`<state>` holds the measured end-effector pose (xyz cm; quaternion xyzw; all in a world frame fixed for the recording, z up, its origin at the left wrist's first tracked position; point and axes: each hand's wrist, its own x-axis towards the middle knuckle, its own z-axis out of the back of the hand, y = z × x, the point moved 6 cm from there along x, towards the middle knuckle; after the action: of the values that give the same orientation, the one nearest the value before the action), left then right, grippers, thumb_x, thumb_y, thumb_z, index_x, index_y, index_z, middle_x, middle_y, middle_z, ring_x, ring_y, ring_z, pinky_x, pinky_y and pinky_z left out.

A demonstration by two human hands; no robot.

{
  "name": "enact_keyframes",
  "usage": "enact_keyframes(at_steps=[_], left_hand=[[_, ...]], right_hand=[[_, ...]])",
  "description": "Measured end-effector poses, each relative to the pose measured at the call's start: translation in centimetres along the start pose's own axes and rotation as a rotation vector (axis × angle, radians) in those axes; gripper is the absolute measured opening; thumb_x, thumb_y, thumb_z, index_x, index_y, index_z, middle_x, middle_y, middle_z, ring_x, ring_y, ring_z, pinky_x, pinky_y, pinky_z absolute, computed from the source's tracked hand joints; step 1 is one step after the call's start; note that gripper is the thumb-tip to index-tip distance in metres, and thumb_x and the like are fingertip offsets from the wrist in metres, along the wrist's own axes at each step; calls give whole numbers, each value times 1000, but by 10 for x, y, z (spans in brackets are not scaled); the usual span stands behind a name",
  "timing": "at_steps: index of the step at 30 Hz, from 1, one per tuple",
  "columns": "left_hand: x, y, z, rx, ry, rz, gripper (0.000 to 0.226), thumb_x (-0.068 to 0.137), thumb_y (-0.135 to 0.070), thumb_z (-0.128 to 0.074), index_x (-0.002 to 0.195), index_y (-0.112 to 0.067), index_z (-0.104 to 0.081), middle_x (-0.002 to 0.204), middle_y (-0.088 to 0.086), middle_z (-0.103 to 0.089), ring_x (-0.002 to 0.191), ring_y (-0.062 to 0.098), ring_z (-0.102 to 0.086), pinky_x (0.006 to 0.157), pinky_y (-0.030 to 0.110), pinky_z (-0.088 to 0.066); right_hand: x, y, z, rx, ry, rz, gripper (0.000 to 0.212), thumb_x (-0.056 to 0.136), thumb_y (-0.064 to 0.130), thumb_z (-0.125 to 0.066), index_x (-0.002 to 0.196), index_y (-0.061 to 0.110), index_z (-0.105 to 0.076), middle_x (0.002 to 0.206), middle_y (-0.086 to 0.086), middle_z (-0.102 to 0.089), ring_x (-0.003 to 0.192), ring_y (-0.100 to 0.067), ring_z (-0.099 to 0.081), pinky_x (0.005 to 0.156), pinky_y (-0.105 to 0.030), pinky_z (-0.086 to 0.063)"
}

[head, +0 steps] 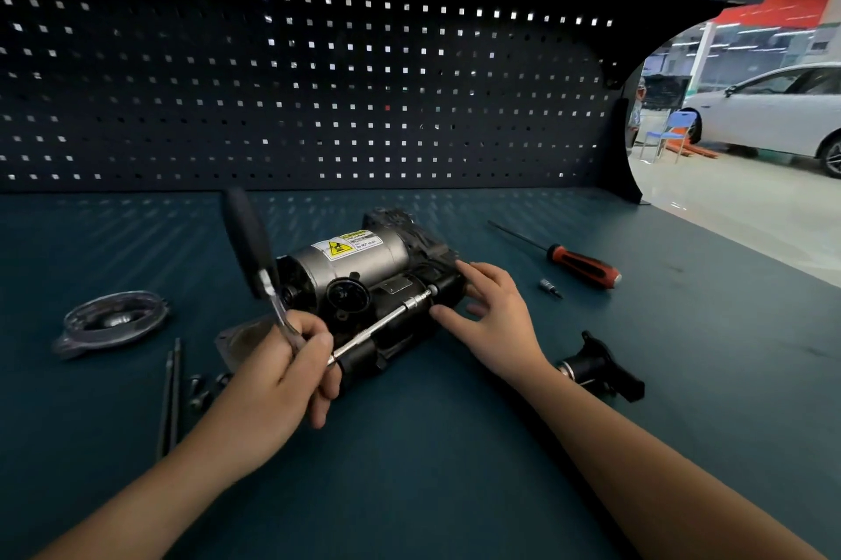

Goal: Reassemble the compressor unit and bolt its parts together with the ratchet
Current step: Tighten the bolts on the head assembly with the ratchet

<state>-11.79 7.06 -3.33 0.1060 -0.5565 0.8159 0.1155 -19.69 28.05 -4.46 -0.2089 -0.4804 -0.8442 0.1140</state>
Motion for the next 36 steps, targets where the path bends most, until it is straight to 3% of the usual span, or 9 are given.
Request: enact_keyframes(at_steps=[4, 6, 11, 16, 20, 24, 29, 32, 36], left_hand=[[2, 12, -1, -521, -104, 365, 22, 97, -26, -40, 79, -13, -38, 49, 4, -49, 35, 11, -34, 36, 19, -34], [2, 12, -2, -539, -84, 387, 23, 97, -27, -39, 79, -13, -37, 49, 4, -47, 36, 11, -33, 37, 21, -34], [0, -8, 9, 71, -95, 17, 20, 95, -24, -42, 78, -15, -41, 52, -3, -57, 40, 5, -44, 46, 15, -35], [-5, -33, 3, 985, 30, -511, 22, 88, -29, -51, 76, -30, -32, 62, -12, -45, 60, 12, -43, 48, 20, -31], [-7, -32, 2, 1084, -6, -695, 38, 100, -41, -8, 87, -21, -38, 71, -4, -53, 71, 15, -37, 65, 33, -31], [-6, -33, 0, 1094, -84, -732, 41, 100, -41, -6, 87, -21, -39, 70, -5, -54, 72, 16, -38, 57, 22, -36], [-8, -34, -1, 1062, -85, -764, 40, 100, -40, -7, 89, -20, -39, 72, -1, -54, 71, 14, -37, 65, 33, -32], [-8, -34, -2, 1066, -64, -776, 39, 101, -38, -7, 89, -20, -39, 72, 0, -55, 67, 13, -42, 58, 29, -37], [-8, -33, -4, 1111, -3, -771, 38, 101, -36, -6, 88, -21, -39, 71, -1, -55, 57, 14, -52, 48, 28, -44]], right_hand=[[1, -2, 1, 6, 4, -34, 63, 80, 28, -72, 137, 19, -46, 115, 5, -49, 106, -8, -51, 93, -17, -42], [2, -3, 0, -5, 3, -41, 64, 80, 30, -72, 137, 19, -46, 112, 5, -49, 107, -11, -52, 95, -21, -43], [2, -1, -1, 9, 21, -29, 59, 81, 36, -67, 136, 29, -47, 116, 1, -54, 113, -17, -53, 100, -34, -43], [0, -2, 0, 99, 22, -63, 58, 81, 31, -69, 133, 29, -45, 120, -1, -60, 113, -15, -56, 99, -34, -45], [0, -2, 2, 153, 6, -123, 64, 79, 29, -73, 135, 18, -44, 114, 3, -60, 112, -12, -57, 97, -24, -44], [-6, 2, -2, 151, -17, -159, 52, 82, 30, -69, 128, 17, -49, 124, 3, -56, 118, -9, -50, 101, -26, -41], [-12, 13, -2, 147, -190, -267, 17, 85, 30, -62, 83, 18, -50, 87, 8, -47, 74, -4, -47, 66, -15, -30], [-15, 18, -17, 235, -82, -345, 50, 87, 44, -56, 51, 12, -44, 45, 6, -42, 46, -10, -41, 47, -21, -32], [-17, 32, -40, 385, 84, -413, 49, 86, 40, -60, 48, 12, -51, 31, 8, -37, 29, -7, -34, 35, -13, -28]])
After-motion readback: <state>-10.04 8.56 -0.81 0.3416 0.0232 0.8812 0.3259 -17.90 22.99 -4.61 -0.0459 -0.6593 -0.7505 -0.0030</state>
